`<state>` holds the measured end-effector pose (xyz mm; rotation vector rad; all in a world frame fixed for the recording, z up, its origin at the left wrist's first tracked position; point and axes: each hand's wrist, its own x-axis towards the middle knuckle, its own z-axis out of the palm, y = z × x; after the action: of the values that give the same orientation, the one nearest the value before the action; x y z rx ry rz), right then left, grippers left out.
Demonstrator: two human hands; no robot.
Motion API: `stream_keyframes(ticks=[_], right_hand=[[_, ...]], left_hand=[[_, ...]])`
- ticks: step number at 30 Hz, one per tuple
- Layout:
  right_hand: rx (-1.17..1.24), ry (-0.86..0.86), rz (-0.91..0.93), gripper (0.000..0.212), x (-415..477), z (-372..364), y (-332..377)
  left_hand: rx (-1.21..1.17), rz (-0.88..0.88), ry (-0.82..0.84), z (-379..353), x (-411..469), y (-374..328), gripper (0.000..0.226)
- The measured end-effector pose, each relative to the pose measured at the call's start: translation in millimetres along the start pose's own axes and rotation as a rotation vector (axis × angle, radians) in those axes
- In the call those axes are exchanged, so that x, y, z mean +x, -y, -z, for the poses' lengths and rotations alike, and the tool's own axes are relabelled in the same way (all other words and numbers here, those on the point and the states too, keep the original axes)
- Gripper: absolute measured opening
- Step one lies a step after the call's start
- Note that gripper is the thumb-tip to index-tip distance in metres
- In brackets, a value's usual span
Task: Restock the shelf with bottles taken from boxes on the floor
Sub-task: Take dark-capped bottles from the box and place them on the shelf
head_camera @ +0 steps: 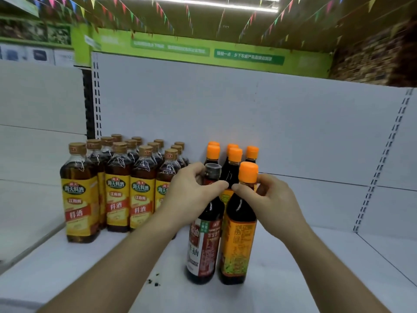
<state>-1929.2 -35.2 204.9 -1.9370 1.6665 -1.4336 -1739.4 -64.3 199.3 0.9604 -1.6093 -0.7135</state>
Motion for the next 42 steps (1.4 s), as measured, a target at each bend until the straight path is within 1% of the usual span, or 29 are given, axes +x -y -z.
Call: stream_keyframes(ticks=[2, 6, 8, 11, 12, 14, 16, 21, 25, 28, 33, 36, 38, 42], right_hand=[[0.015, 0.006, -0.024, 0.024, -5, 3, 0], [0.035, -0.016, -0.064, 0.033, -23, 0, -3], [-0.002, -0.02, -0.091, 0.047, -34, -5, -8], [-0.09, 0.011, -0.132, 0.079, -50, -16, -20], [-0.116, 0.032, -0.14, 0.085, -54, -19, -23], [-0.142, 0.057, -0.153, 0.091, -58, -26, -30], [-0.138, 0.061, -0.176, 0.089, -60, -30, -34], [-0.117, 0.068, -0.224, 0.075, -59, -34, -41], [-0.065, 0.085, -0.246, 0.07, -57, -32, -43], [-0.007, 0.112, -0.263, 0.067, -55, -28, -45], [0.054, 0.159, -0.245, 0.048, -48, -11, -50], [0.073, 0.202, -0.259, 0.047, -42, -3, -59], [0.075, 0.218, -0.27, 0.049, -38, 0, -65], [0.1, 0.192, -0.293, 0.056, -30, 5, -75]], left_hand=[[-0.012, 0.001, 0.003, 0, -1, 2, 0.025], [-0.02, -0.013, -0.005, 0, -1, 3, 0.026], [-0.022, -0.02, -0.015, -1, -2, 3, 0.024], [-0.029, -0.025, -0.022, -2, -3, 3, 0.023], [-0.03, -0.028, -0.022, -2, -3, 4, 0.023], [-0.043, -0.03, -0.022, -3, -4, 4, 0.022], [-0.054, -0.038, -0.024, -4, -5, 4, 0.02], [-0.042, -0.061, -0.032, -6, -7, 5, 0.017], [0.03, -0.115, -0.058, -8, -10, 6, 0.018], [0.018, -0.143, -0.073, -7, -11, 10, 0.018], [-0.003, -0.148, -0.072, -11, -14, 14, 0.017], [-0.022, -0.135, -0.048, -14, -18, 12, 0.018], [-0.035, -0.129, -0.045, -15, -19, 12, 0.018], [-0.007, -0.106, -0.052, -14, -19, 15, 0.022]])
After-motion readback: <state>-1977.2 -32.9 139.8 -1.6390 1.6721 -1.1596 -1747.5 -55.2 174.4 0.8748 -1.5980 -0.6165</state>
